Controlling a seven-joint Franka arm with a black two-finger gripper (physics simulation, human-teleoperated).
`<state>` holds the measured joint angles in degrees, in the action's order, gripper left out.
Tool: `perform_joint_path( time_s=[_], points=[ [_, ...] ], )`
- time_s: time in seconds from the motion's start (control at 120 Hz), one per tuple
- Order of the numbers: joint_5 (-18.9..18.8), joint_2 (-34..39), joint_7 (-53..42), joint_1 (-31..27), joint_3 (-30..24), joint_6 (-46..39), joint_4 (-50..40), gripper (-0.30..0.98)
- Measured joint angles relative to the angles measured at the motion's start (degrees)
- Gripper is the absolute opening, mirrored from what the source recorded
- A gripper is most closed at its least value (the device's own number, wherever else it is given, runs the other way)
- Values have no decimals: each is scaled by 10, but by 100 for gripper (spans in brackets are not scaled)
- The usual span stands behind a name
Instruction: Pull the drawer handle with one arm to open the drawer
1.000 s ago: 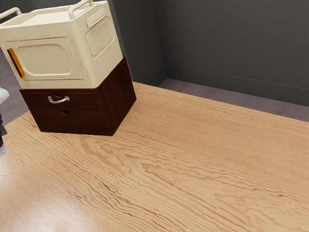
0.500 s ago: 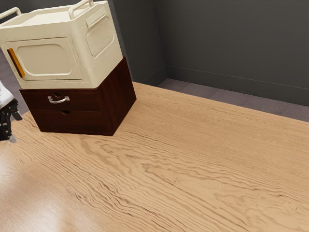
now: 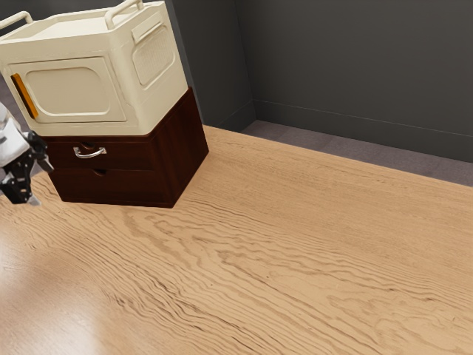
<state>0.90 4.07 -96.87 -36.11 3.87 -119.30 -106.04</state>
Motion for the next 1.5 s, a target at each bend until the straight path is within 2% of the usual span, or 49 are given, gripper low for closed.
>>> perform_joint_path(
  time_s=[0.133, 0.642, 1.5],
  points=[
    [17, -10, -16, -1, 0, -2, 8, 69],
    [43, -77, -52, -1, -1, -8, 80, 69],
    [49, -155, -73, 6, -3, -39, 158, 69]
  ],
)
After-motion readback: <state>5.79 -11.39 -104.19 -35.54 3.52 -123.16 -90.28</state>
